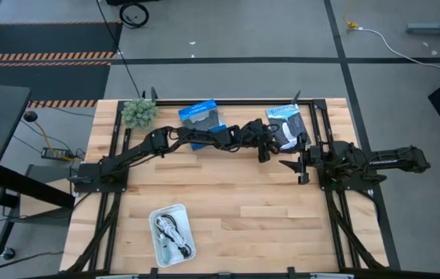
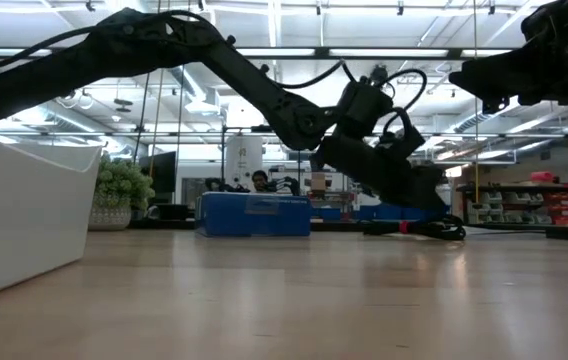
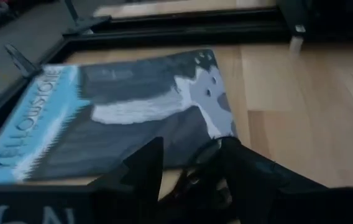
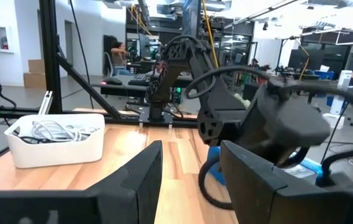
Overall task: Pick and place USB-C Cables
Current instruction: Put the black charger cable into the white bin
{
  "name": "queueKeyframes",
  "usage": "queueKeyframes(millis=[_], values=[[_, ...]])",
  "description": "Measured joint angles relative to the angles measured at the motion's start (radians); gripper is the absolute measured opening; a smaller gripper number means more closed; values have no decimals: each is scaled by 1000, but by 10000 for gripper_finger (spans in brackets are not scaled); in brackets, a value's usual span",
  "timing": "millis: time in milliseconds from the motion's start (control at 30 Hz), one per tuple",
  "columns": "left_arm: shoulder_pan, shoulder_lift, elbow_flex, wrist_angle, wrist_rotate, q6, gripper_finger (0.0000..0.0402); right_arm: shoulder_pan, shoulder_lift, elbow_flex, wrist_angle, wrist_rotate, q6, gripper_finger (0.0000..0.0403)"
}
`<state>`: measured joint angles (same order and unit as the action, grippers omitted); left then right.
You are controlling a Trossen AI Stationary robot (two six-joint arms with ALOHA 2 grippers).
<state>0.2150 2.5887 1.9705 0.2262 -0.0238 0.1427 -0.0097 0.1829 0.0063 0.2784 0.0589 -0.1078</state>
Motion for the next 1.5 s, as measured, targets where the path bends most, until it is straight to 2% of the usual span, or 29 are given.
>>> queueKeyframes(millis=[433, 567, 767, 933, 1100, 1233, 1333, 1500], values=[[0, 2, -1, -22, 224, 7, 172, 0, 2, 0, 5, 0, 0, 169], [-1, 2, -1, -33, 244, 70, 172, 0, 2, 0, 6, 0, 0, 169], [0, 2, -1, -46, 161, 175, 172, 0, 2, 0, 6, 0, 0, 169], [-5, 2, -1, -69, 138, 294, 172, 0, 2, 0, 5, 0, 0, 169], [-20, 2, 0, -119, 14, 385, 172, 0, 2, 0, 5, 0, 0, 169], [-25, 11, 1, -123, -38, 393, 166, 0, 2, 0, 5, 0, 0, 169], [-24, 22, 3, -129, -45, 389, 142, 0, 2, 0, 6, -1, 0, 169], [-24, 24, 3, -148, -45, 342, 76, 0, 2, 0, 6, -1, 0, 169]])
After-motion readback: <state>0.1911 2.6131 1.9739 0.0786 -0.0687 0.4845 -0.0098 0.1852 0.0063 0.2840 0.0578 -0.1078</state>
